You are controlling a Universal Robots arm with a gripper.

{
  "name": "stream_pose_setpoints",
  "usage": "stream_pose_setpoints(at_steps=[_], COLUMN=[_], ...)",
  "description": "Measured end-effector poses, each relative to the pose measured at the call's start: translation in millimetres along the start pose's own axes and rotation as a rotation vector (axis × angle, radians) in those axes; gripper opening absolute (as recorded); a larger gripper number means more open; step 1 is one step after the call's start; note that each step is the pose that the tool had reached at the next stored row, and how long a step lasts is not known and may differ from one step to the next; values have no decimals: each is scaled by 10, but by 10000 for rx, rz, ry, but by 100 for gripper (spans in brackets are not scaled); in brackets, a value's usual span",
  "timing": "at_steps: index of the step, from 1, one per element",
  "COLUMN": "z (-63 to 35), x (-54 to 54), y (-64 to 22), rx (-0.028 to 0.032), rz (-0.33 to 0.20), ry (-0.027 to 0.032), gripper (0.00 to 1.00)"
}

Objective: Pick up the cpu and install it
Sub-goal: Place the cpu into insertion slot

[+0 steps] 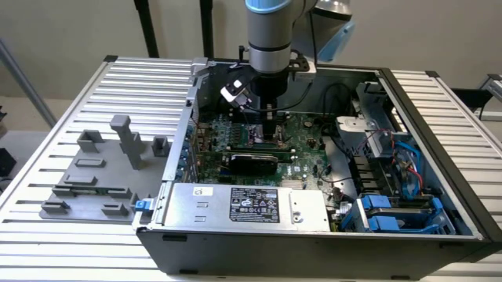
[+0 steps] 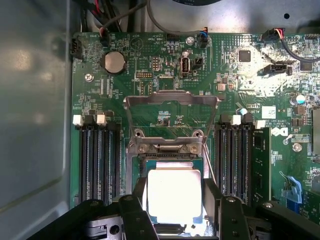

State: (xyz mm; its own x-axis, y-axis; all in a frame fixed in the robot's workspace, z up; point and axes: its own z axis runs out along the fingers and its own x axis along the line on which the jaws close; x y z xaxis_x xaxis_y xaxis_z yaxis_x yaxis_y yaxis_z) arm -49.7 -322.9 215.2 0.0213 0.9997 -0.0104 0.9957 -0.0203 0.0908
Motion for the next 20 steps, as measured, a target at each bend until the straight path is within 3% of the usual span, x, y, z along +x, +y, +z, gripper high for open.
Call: stream_pose_setpoints(at_steps=[7,14,20], z=[29,84,108], x=[31,36,50], y=[-3,-8,-11], rx=[13,80,125], rz=[14,55,106], ry=[-20,-77,-91], gripper=[55,55,55])
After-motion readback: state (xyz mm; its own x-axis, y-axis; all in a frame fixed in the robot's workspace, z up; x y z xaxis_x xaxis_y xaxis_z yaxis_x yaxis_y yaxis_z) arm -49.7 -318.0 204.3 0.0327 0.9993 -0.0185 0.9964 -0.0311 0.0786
